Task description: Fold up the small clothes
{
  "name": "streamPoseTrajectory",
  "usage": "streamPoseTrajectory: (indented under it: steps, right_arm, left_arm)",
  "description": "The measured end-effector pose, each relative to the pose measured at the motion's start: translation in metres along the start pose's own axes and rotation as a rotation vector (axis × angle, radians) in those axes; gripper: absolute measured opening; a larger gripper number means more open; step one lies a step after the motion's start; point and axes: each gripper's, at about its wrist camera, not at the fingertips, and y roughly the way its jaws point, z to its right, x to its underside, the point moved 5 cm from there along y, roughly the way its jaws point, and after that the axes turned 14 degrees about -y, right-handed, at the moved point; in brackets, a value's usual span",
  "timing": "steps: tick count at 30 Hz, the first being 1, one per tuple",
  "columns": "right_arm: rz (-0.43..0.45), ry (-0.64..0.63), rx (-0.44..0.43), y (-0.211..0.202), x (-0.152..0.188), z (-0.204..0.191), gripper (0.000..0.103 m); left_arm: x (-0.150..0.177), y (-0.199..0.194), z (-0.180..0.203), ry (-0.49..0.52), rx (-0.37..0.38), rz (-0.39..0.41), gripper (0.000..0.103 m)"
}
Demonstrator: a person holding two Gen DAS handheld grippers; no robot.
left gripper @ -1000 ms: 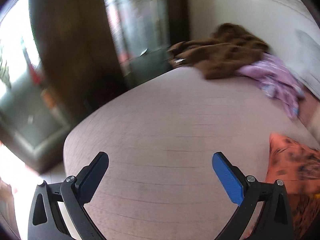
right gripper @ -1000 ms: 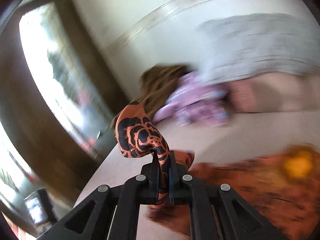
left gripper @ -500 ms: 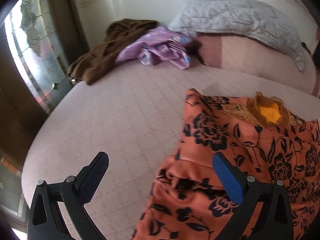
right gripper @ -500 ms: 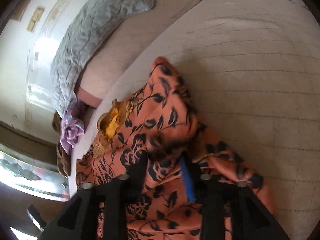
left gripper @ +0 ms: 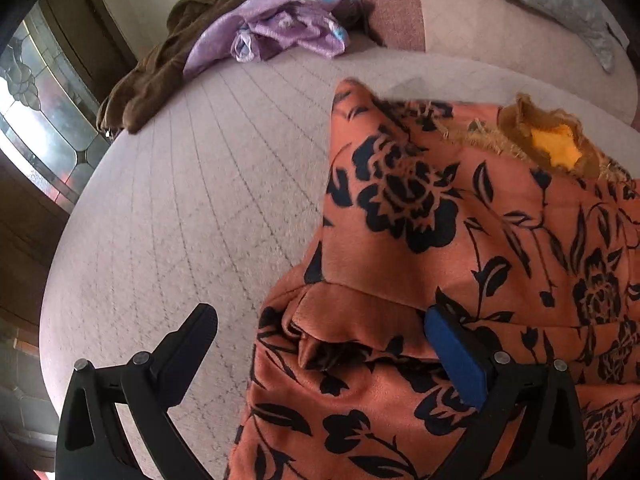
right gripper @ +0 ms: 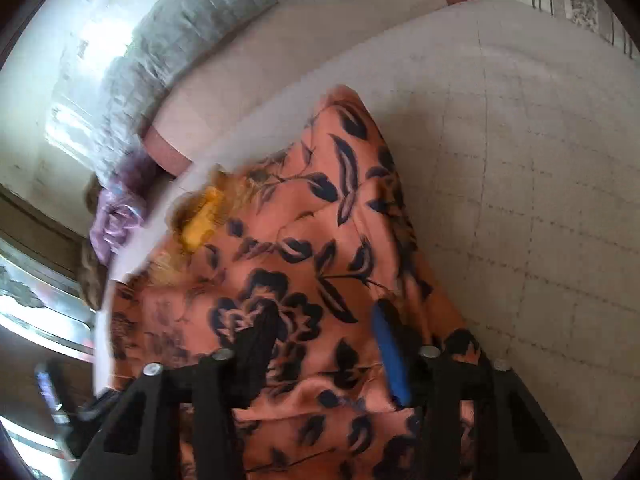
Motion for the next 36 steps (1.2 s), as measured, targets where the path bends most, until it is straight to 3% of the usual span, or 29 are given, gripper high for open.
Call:
streamPoseTrajectory:
  steps: [2, 5, 9, 11, 13, 14, 18, 20, 22, 24, 26, 28, 30, 33, 36]
  right_arm:
    - [0.009, -0.047, 0.022, -0.005, -0.011, -0.008, 0.046]
    - [0.043, -0.092, -0.051, -0.007, -0.028, -0.033, 0.046]
    - [-0.041, -0.117, -0.174, 0.028, -0.027, -0.080, 0.046]
    - [-0.126, -0.147, -0.133, 0.058, -0.019, -0.092, 0.048]
    - [-0.083, -0.202, -0.081, 0.064, -0.028, -0.103, 0.049]
    - [-0.103, -0.198, -0.074, 0.064, -0.032, -0.105, 0.049]
    - [-0.077, -0.228, -0.121, 0.035, -0.033, -0.113, 0.049]
    - [-0.090, -0.251, -0.139, 0.026, -0.026, -0.118, 0.049]
    - [-0.157, -0.226, -0.156, 0.026, -0.008, -0.115, 0.049]
    - [-0.242, -0.208, -0.121, 0.037, 0.017, -0.105, 0.049]
    - [-0.174, -0.229, -0.139, 0.021, 0.026, -0.101, 0.048]
    - [-0.197, -0.211, -0.127, 0.003, 0.035, -0.096, 0.048]
    - [-0.164, -0.214, -0.130, -0.021, 0.043, -0.089, 0.048]
    - [-0.092, -0.240, -0.084, -0.054, 0.049, -0.069, 0.048]
    - [-0.053, -0.188, -0.055, -0.070, 0.047, -0.040, 0.048]
  left_arm:
    - [-0.007, -0.006, -0.002, -0.025, 0.008, 0.030, 0.103]
    - [-0.015, -0.008, -0.005, -0.058, 0.008, 0.049, 0.103]
    - [-0.008, 0.021, -0.007, -0.067, -0.046, -0.066, 0.103]
    - [-0.009, 0.019, -0.005, -0.059, -0.051, -0.050, 0.103]
    - [-0.010, 0.011, -0.001, -0.026, -0.052, -0.030, 0.103]
    - [-0.010, 0.007, 0.000, -0.024, -0.048, -0.016, 0.103]
    - [-0.008, -0.005, 0.000, -0.029, -0.023, 0.002, 0.103]
    - [-0.002, 0.001, -0.002, -0.004, -0.050, -0.023, 0.103]
    - [0.009, 0.012, 0.001, 0.035, -0.068, -0.065, 0.103]
    - [0.010, 0.006, 0.002, 0.033, -0.061, -0.038, 0.103]
    - [0.015, -0.003, 0.000, 0.053, -0.034, -0.023, 0.103]
    - [0.026, -0.012, -0.001, 0.072, -0.033, -0.002, 0.103]
    - [0.035, -0.018, 0.002, 0.110, -0.039, 0.026, 0.103]
    - [0.059, -0.033, 0.001, 0.182, -0.073, 0.093, 0.103]
    - [0.071, -0.041, -0.006, 0.187, -0.072, 0.104, 0.103]
